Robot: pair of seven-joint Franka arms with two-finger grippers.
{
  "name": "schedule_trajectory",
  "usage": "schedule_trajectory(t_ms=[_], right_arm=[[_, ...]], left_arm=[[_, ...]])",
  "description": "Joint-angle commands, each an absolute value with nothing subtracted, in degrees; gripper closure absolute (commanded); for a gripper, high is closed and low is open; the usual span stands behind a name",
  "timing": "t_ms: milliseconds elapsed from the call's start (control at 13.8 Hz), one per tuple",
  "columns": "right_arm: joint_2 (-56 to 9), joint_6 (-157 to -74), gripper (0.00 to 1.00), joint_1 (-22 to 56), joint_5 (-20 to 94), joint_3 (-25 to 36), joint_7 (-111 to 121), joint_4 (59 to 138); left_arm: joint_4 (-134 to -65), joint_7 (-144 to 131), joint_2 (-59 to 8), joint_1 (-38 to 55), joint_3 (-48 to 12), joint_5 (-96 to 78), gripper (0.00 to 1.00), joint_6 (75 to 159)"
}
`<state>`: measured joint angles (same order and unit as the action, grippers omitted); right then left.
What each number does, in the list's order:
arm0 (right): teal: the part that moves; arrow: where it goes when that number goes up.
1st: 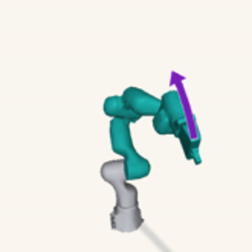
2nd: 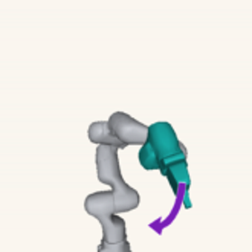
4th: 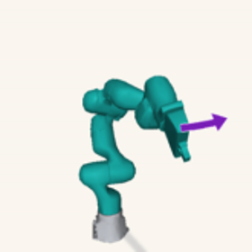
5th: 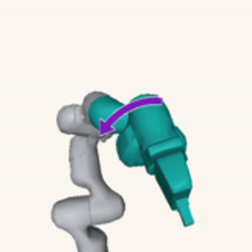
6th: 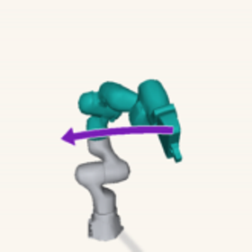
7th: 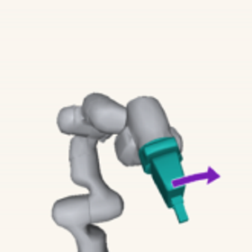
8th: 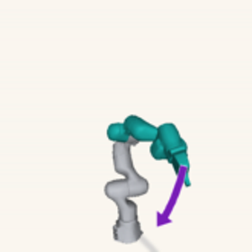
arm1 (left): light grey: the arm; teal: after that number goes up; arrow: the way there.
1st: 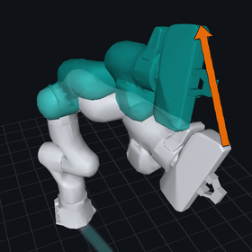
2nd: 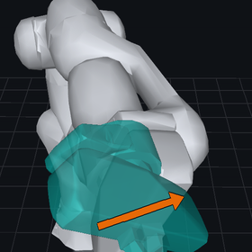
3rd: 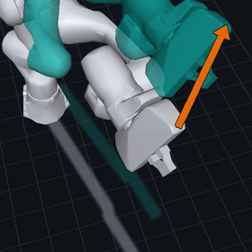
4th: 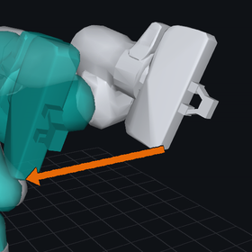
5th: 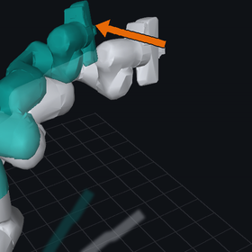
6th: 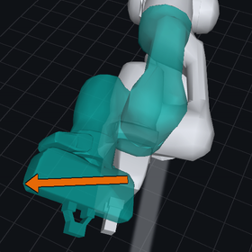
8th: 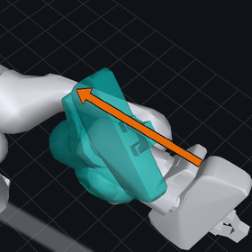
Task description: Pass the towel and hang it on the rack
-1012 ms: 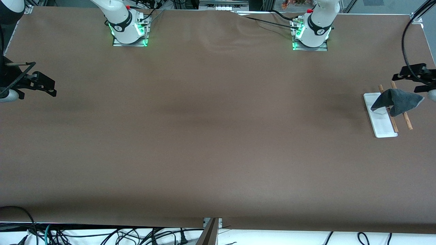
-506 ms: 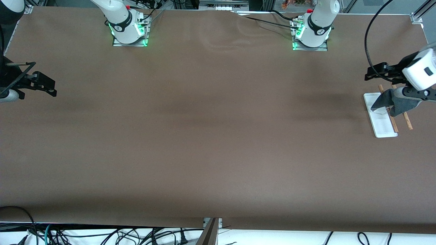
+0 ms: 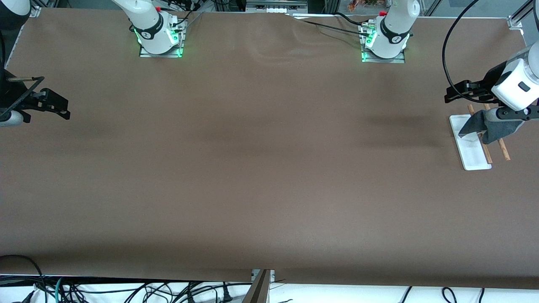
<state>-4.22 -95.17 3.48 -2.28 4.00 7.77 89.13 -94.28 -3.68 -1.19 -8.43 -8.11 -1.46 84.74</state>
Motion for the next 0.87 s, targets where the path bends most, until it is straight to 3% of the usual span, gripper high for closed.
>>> schedule_trajectory(t_ms=[0,795], right_arm=[[-4.83,-94.57,0.00,3.34,-1.41,4.04,8.44,87.63],[-4.83,-94.57,0.00,3.25,-1.41,4.04,8.53,87.63]], left_arm=[[-93.69,-3.69,-1.23,-8.44,-7.38,-2.37,0.00,89.10],[-94.48,-3.87,-0.97,-4.92,-5.01,-2.55,0.00,90.79]])
